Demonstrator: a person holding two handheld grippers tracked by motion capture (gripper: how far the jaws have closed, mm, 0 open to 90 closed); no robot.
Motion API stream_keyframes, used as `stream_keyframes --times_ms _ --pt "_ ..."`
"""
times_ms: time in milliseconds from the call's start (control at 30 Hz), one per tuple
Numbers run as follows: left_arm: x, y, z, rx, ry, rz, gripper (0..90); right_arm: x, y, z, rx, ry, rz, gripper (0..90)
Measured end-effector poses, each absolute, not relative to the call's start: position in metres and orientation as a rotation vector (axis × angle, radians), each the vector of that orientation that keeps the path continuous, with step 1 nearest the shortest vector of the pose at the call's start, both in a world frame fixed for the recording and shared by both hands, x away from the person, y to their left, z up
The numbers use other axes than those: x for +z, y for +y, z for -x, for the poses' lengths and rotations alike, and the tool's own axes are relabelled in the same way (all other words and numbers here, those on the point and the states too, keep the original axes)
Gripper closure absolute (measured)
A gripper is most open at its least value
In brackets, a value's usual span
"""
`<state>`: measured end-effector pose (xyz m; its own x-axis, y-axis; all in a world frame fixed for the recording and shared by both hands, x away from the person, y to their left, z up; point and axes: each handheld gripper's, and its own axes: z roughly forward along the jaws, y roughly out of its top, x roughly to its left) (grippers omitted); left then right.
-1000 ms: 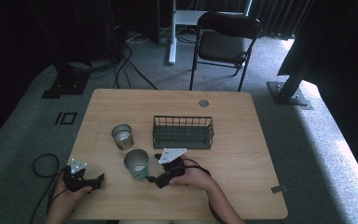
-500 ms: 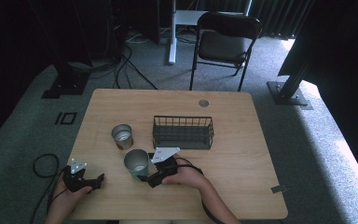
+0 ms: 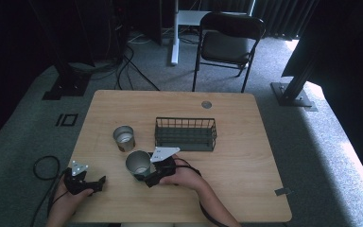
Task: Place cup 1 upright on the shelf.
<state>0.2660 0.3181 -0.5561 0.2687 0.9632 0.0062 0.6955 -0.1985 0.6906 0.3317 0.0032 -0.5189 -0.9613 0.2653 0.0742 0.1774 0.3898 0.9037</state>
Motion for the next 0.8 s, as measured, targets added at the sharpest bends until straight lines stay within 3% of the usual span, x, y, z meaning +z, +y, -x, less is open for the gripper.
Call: stream_keyframes --times_ms 800 --pt "-0.556 0.318 -0.266 0.605 1.491 -1.971 2.5 -0.519 0.017 -0.335 1.684 2.491 -0.440 12.8"
